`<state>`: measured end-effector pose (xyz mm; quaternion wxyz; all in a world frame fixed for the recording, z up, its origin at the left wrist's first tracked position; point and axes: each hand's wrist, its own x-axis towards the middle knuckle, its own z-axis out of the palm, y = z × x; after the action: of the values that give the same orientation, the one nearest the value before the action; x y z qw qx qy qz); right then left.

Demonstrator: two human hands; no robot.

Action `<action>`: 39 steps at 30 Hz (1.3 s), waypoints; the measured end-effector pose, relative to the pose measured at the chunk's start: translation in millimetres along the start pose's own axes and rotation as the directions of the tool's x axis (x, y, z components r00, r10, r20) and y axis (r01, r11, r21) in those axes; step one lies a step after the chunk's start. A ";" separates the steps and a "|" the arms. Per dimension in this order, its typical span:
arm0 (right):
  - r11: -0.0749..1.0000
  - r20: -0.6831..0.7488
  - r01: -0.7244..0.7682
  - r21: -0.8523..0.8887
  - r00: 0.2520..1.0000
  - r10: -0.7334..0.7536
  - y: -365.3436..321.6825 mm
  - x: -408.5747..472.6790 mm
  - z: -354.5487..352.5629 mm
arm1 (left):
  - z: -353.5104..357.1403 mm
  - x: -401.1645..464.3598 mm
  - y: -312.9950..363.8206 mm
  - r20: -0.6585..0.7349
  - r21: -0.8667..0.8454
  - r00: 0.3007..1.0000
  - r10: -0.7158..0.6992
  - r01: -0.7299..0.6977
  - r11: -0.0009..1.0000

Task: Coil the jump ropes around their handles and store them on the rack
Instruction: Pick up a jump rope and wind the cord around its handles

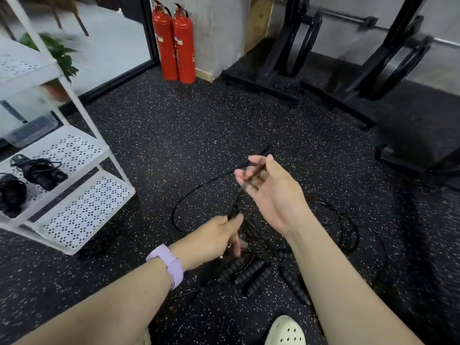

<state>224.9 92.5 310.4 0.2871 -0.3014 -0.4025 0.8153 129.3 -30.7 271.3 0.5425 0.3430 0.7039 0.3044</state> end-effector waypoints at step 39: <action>0.827 0.603 -0.519 -0.215 0.596 0.531 20.2 -51.0 -0.4 | -54.9 -13.3 52.3 -0.148 -0.865 0.988 0.039 -0.148 0.479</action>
<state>254.0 46.1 306.7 -0.1226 -0.1126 -0.3757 0.9117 86.3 -14.4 333.0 0.5850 0.0409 0.4601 0.6666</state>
